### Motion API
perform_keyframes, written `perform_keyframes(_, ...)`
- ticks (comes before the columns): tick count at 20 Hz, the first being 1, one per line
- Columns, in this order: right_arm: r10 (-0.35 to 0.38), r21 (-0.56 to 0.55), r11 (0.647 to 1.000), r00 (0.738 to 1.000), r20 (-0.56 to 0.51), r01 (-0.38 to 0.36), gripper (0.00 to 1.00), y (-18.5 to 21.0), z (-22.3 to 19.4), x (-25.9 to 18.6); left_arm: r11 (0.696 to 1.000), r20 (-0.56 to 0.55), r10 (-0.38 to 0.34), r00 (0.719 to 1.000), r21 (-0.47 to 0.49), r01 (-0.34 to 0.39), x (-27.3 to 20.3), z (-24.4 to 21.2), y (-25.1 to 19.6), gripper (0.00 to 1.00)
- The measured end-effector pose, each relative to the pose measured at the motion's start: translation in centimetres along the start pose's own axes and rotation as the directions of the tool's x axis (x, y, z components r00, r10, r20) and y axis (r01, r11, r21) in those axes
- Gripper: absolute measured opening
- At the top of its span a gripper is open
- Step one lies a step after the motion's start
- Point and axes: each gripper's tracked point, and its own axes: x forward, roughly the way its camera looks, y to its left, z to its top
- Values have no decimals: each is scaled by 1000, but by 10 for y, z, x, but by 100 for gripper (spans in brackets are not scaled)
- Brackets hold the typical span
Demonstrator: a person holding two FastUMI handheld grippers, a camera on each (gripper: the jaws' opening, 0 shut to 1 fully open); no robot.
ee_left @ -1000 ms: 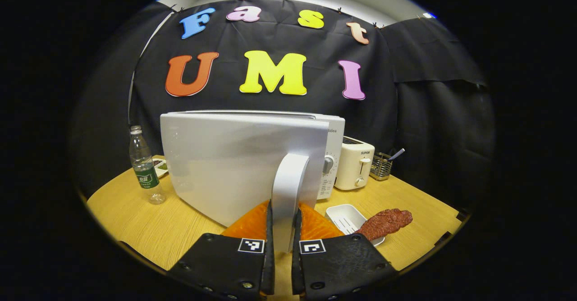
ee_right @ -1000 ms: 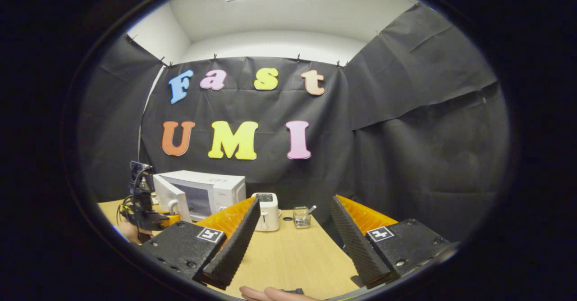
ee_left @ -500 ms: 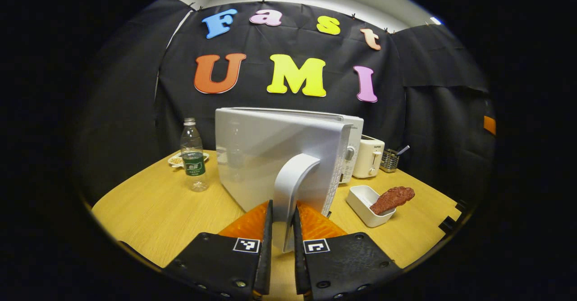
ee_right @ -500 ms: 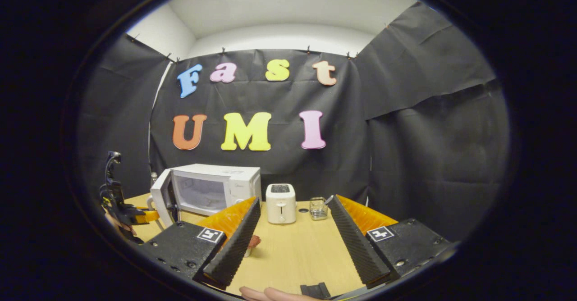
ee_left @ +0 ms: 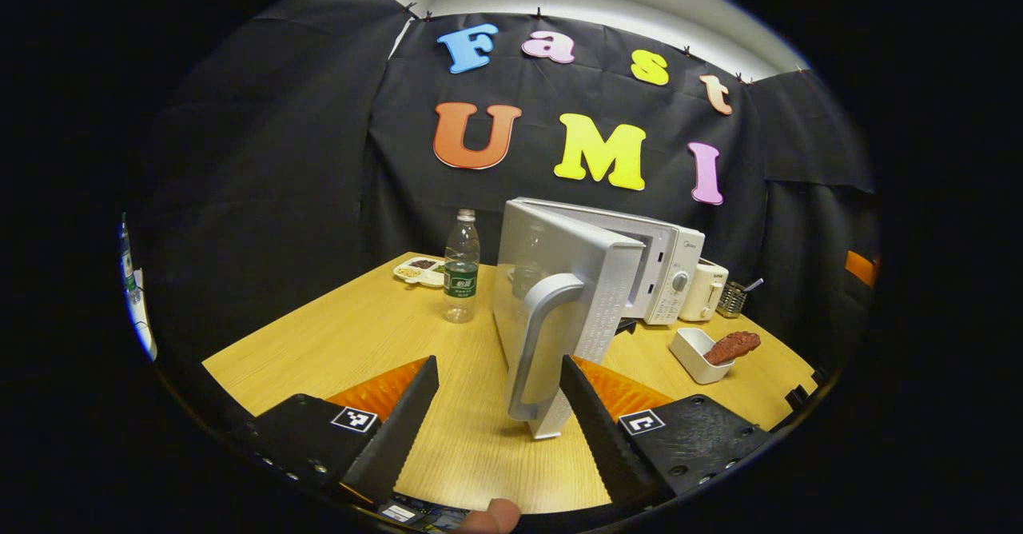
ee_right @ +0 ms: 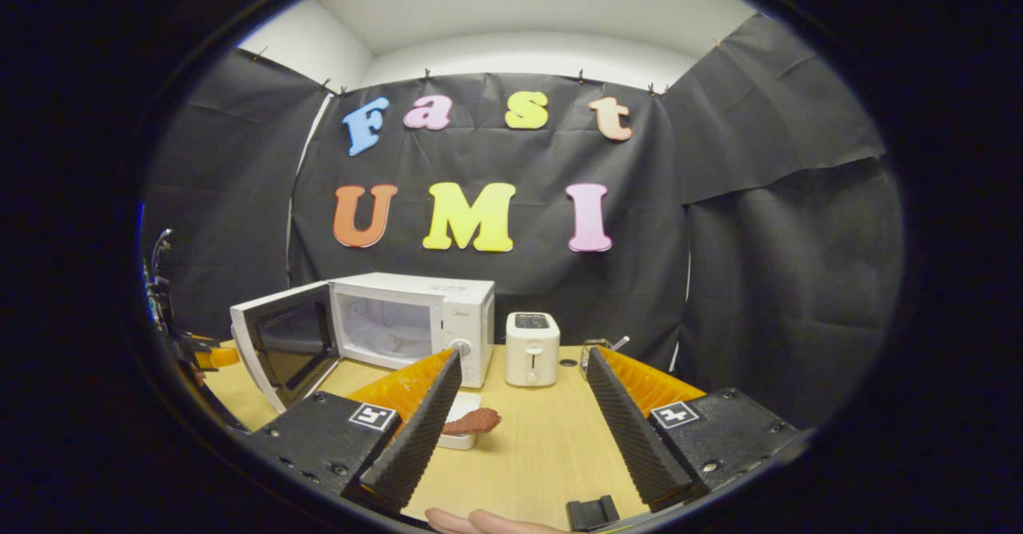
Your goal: Open the microwave oven with the left hand, put the food in, and close the microwave oven.
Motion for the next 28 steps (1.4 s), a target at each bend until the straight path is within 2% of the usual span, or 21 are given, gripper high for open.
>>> perform_keyframes(1,2,-8,1000,1000,-3,-2,100,3,0,1,1000,9,10,1000,9,-10,-6,4,5,94)
perform_keyframes(2,4,-13,1000,1000,-6,-4,90,5,-2,2,999,7,24,1000,23,-24,-11,5,9,94)
perform_keyframes(4,17,-15,1000,1000,-12,-17,100,11,-3,4,999,19,33,999,38,-34,-20,12,10,94)
perform_keyframes(5,26,-16,1000,999,-21,-26,91,14,-4,7,999,18,40,999,36,-40,-24,14,10,93)
perform_keyframes(8,44,-13,999,997,-58,-45,91,17,-12,20,996,50,58,997,59,-61,-36,28,5,94)
perform_keyframes(10,56,-20,998,994,-97,-58,91,18,-20,32,998,103,38,994,55,-43,-43,43,-6,94)
perform_keyframes(11,63,-19,998,991,-115,-65,100,18,-24,39,999,128,18,992,40,-23,-45,50,-15,94)
perform_keyframes(12,63,-18,998,989,-135,-66,100,17,-28,45,999,155,-2,988,32,-3,-48,60,-24,94)
perform_keyframes(13,55,-13,998,986,-155,-57,91,13,-32,53,999,175,-20,984,32,14,-48,68,-33,94)
perform_keyframes(14,52,-7,998,982,-184,-55,100,10,-40,62,999,192,-38,981,39,31,-48,77,-41,94)
perform_keyframes(15,61,4,998,973,-222,-62,91,9,-48,70,998,205,-50,978,47,41,-45,85,-48,94)
perform_keyframes(16,76,25,997,964,-255,-72,91,9,-55,77,998,212,-52,976,54,42,-42,92,-54,94)
perform_keyframes(17,98,52,995,954,-285,-87,100,9,-61,85,997,217,-52,975,61,39,-39,99,-58,94)
perform_keyframes(18,120,81,992,940,-318,-99,92,9,-69,91,997,224,-48,973,70,33,-36,106,-62,94)
perform_keyframes(19,145,113,987,925,-351,-112,100,9,-75,98,996,228,-45,973,79,28,-33,112,-66,94)
perform_keyframes(21,202,186,973,888,-414,-135,100,10,-90,110,995,239,-48,970,94,26,-28,126,-76,93)
perform_keyframes(22,233,223,964,863,-449,-145,91,12,-98,115,995,245,-51,968,99,27,-27,132,-81,93)
perform_keyframes(23,254,259,956,836,-487,-140,99,11,-108,121,994,249,-60,967,103,35,-25,136,-87,93)
perform_keyframes(24,278,301,944,811,-515,-133,99,12,-116,125,993,259,-71,963,111,43,-24,140,-94,93)
perform_keyframes(27,391,440,889,704,-594,-122,96,21,-147,130,988,261,-84,962,149,46,-20,143,-106,94)
perform_keyframes(28,424,482,869,667,-612,-110,84,23,-156,131,986,258,-83,963,160,42,-19,143,-110,94)
